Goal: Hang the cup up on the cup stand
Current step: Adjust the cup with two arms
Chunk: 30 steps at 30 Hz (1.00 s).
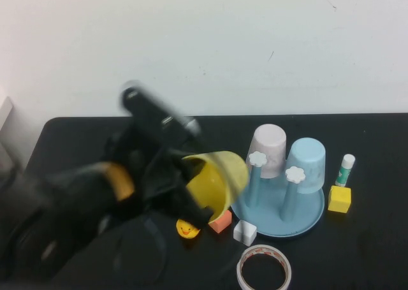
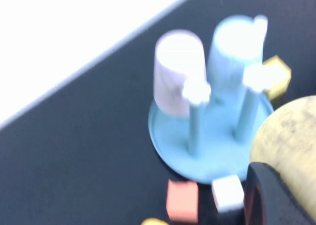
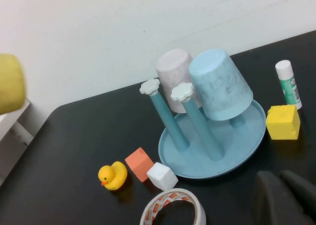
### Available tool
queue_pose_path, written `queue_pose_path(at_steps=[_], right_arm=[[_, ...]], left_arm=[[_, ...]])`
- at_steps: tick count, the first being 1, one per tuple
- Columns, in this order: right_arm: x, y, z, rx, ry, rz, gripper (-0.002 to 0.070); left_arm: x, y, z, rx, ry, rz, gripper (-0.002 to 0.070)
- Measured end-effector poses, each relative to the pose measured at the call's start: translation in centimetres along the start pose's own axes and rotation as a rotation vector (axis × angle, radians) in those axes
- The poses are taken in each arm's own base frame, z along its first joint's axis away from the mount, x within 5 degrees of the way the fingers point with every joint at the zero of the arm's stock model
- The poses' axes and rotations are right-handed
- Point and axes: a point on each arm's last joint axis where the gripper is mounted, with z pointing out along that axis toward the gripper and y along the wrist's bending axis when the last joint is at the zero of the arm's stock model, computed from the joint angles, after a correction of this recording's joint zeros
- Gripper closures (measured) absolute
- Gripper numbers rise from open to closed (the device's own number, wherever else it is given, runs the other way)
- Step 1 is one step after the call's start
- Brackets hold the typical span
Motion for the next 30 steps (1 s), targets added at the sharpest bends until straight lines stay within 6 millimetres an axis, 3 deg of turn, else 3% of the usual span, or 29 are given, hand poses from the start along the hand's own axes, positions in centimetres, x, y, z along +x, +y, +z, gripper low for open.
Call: queue_pose_path(at_steps=[4,9,15,19,22,26,30], right_arm=[[0.0,0.1,0.0,-0.009,0.002,0.014,0.0678],[0.1,0.2,0.0,-0.023,0.012,0.033,0.0678],[0.1,1.1,-0.1,-0.115,0.020,0.170,0.0678],[-0.5,2.1,-0.3,-0.237,-0.017,0.289,0.0660],[-1.1,3.0,-0.2,-0.348,-0.025,0.388,0.0580],[-1.4,3.4,0.6,-0.376,0.061,0.468,0.0347],[-3.2,4.4,1.7,-0.396,0.184,0.519,0.0125]], left_arm=[[2.2,0.1,-2.0,-0.023,-0.150,0.004,0.0666],[4.2,0.2,-3.1,-0.064,-0.379,0.030,0.0666],[3.9,1.0,-4.1,-0.169,-0.722,0.006,0.0666],[4.0,1.9,-3.6,-0.205,-0.808,-0.176,0.0666],[4.9,2.2,-2.2,-0.175,-0.775,-0.344,0.0666],[6.1,2.1,-0.3,-0.136,-0.709,-0.468,0.0666],[6.9,1.9,0.9,-0.102,-0.660,-0.504,0.0666]])
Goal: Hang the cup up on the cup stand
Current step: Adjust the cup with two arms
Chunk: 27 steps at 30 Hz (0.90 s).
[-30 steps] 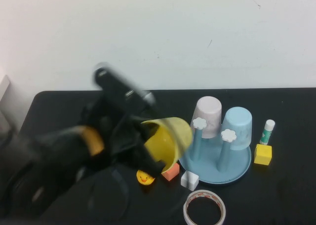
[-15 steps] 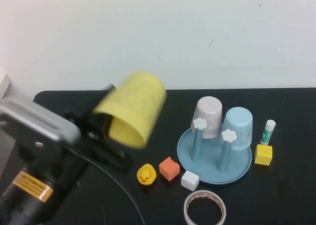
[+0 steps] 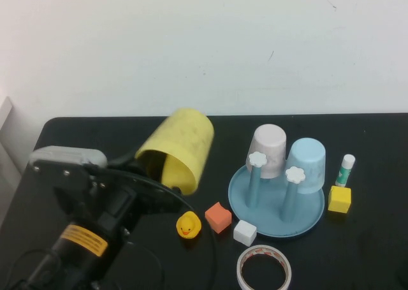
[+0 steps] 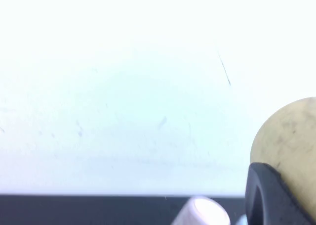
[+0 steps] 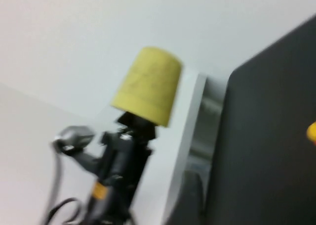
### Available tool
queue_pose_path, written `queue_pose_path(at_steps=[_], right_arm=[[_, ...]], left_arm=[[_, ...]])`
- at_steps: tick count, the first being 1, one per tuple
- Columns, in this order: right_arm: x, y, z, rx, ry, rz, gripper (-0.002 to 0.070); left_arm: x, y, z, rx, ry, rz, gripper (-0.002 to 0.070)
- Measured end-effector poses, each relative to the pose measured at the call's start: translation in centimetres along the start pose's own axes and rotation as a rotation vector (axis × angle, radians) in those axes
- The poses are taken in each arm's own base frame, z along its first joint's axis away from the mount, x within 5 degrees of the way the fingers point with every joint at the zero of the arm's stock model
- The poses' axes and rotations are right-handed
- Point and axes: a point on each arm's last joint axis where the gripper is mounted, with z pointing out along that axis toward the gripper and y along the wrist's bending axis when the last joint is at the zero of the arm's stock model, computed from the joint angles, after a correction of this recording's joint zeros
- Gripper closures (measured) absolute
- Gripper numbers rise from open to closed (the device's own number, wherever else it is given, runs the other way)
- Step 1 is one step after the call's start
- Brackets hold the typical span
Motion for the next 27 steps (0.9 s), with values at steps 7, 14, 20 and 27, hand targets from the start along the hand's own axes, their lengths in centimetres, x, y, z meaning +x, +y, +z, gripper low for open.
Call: queue_pose_path(at_steps=[7,14,20,27], right_arm=[[-4.9,2.6,4.1,-0.017,0.162,0.107,0.0045],[-8.7,2.7,9.5,-0.011,0.294,0.204,0.0043],[-8.6,4.4,15.3,-0.002,0.406,0.181,0.0043],[-7.7,5.1,21.0,0.002,0.496,0.210,0.0043]], left_arm=[[0.7,-0.5,0.1,0.071,0.043,0.024,0.0666],[0.8,-0.6,0.1,0.084,0.047,0.031,0.0666],[0.8,-0.6,0.1,0.082,0.046,0.041,0.0666],[0.7,-0.5,0.1,0.072,0.041,0.086,0.0666]])
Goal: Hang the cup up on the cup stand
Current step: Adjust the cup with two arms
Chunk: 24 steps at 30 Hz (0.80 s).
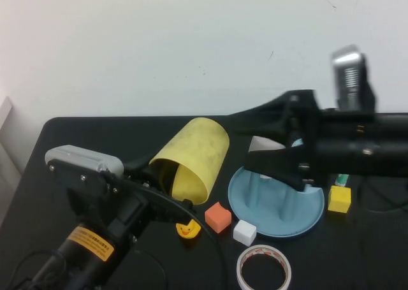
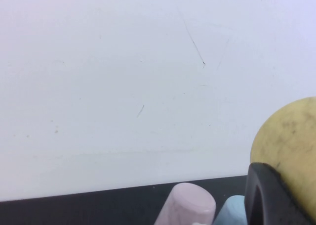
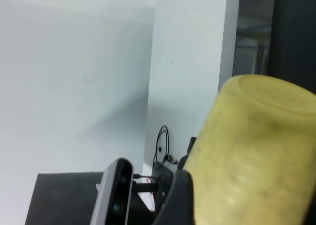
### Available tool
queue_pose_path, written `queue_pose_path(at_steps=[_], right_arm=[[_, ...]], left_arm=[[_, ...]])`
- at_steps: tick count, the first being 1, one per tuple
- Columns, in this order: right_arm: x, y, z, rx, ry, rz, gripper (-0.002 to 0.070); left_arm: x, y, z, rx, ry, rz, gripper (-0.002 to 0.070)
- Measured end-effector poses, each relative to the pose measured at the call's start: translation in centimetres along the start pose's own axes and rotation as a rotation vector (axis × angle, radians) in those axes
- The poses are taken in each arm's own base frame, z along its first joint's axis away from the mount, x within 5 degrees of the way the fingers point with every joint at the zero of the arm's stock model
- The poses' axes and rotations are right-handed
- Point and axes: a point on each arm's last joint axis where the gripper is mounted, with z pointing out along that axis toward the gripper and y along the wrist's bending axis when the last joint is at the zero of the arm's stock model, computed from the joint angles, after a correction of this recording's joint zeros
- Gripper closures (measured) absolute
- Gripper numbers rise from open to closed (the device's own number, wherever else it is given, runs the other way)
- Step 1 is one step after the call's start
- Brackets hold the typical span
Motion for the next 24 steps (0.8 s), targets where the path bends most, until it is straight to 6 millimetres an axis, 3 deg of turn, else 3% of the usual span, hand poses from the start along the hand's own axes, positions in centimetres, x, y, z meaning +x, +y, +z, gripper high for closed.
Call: queue_pose_path(at_steps=[7,11,24], right_arm=[[-0.5,-0.1,4.1,0.010,0.062,0.030,0.0042],[-1.0,-0.3,5.3,0.016,0.069,0.045,0.0042],[-1.4,-1.3,6.1,0.046,0.052,0.097,0.0042]], left_arm=[[-0.1,0.1,0.0,-0.007,-0.007,0.074,0.0666],[-0.1,0.1,0.0,-0.014,-0.010,0.075,0.0666],[0.1,0.1,0.0,-0.004,0.004,0.101,0.0666]])
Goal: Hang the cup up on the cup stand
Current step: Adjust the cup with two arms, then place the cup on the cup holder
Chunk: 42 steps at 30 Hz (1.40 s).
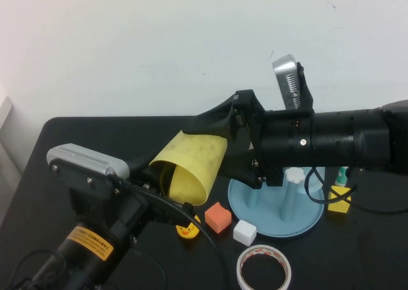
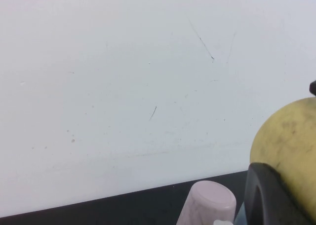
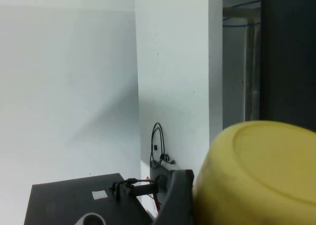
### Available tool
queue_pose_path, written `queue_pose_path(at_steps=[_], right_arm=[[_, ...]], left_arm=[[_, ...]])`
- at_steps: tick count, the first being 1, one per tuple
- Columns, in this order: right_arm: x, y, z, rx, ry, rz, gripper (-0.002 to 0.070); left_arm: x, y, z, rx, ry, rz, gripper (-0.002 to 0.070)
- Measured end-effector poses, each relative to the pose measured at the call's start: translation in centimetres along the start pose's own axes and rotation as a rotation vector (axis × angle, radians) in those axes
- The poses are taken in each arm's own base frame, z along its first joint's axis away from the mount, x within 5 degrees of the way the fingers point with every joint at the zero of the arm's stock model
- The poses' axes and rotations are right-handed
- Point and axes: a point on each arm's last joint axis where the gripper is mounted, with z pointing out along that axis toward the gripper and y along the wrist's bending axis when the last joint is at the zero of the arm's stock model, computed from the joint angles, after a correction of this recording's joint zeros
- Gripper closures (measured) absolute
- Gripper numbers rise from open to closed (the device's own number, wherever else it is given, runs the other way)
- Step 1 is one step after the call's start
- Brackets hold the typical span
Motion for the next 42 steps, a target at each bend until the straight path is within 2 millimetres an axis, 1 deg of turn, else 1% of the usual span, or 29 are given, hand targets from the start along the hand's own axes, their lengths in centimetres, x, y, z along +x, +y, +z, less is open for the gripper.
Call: queue_pose_path(at_steps=[5,6,9,13,15,16,18,20,22,24,27,28,29,31,34,36,38,39,40,42], right_arm=[[-0.1,-0.3,0.2,0.003,-0.001,0.005,0.0043],[-0.1,-0.3,0.2,0.003,0.001,0.006,0.0047],[-0.2,-0.4,0.4,0.001,0.004,-0.012,0.0093],[-0.2,-0.3,0.4,-0.002,0.007,-0.022,0.0092],[-0.2,-0.3,0.4,-0.002,0.007,-0.029,0.0092],[-0.2,-0.3,0.4,-0.002,0.007,-0.033,0.0092],[-0.2,-0.3,0.4,-0.002,0.007,-0.042,0.0092],[-0.2,-0.3,0.4,-0.002,0.007,-0.044,0.0093],[-0.2,-0.3,0.4,-0.002,0.007,-0.070,0.0093],[-0.3,-0.3,0.2,-0.006,0.007,-0.120,0.0093],[-1.1,0.0,-0.8,-0.011,-0.024,-0.205,0.0093],[-1.5,0.1,-1.3,-0.014,-0.040,-0.235,0.0093],[-2.1,0.5,-2.4,-0.020,-0.076,-0.301,0.0093],[-2.8,0.9,-3.6,-0.022,-0.113,-0.390,0.0093],[-3.4,1.3,-4.9,-0.017,-0.158,-0.512,0.0093],[-3.6,1.5,-5.4,-0.012,-0.174,-0.605,0.0093],[-3.7,1.6,-5.5,-0.005,-0.179,-0.712,0.0093],[-3.7,1.6,-5.5,0.000,-0.180,-0.768,0.0093],[-3.6,1.6,-5.5,0.007,-0.180,-0.858,0.0093],[-3.6,1.5,-5.5,0.027,-0.172,-1.020,0.0093]], left_arm=[[0.0,0.0,0.0,0.000,0.004,0.003,0.0666],[0.1,0.0,0.0,-0.001,0.008,0.003,0.0666],[0.1,0.0,0.0,-0.001,0.013,0.031,0.0666],[0.1,0.0,0.0,-0.003,0.012,0.054,0.0653],[0.1,0.0,0.0,0.000,0.013,0.058,0.0618],[0.1,0.0,0.0,0.006,0.011,0.061,0.0587],[0.1,-0.2,0.0,0.020,0.009,0.068,0.0513],[0.1,-0.3,0.0,0.031,0.006,0.074,0.0424],[-0.1,-0.5,-0.1,0.055,0.001,0.078,0.0357],[-0.2,-0.8,-0.5,0.089,0.002,0.089,0.0327],[-0.1,-1.2,-1.9,0.157,0.018,0.120,0.0309],[0.0,-1.3,-2.5,0.175,0.023,0.127,0.0309],[0.1,-1.2,-3.6,0.188,0.034,0.134,0.0307],[0.2,-1.0,-4.8,0.179,0.041,0.130,0.0306],[0.0,-0.4,-6.4,0.140,0.030,0.106,0.0307],[-0.1,0.2,-7.3,0.092,0.020,0.081,0.0319],[-0.2,0.7,-8.3,0.049,0.010,0.057,0.0370],[-0.2,0.9,-8.7,0.034,0.007,0.050,0.0413],[-0.1,1.1,-9.2,0.019,0.004,0.040,0.0452],[0.0,1.5,-9.9,0.000,0.001,0.029,0.0559]])
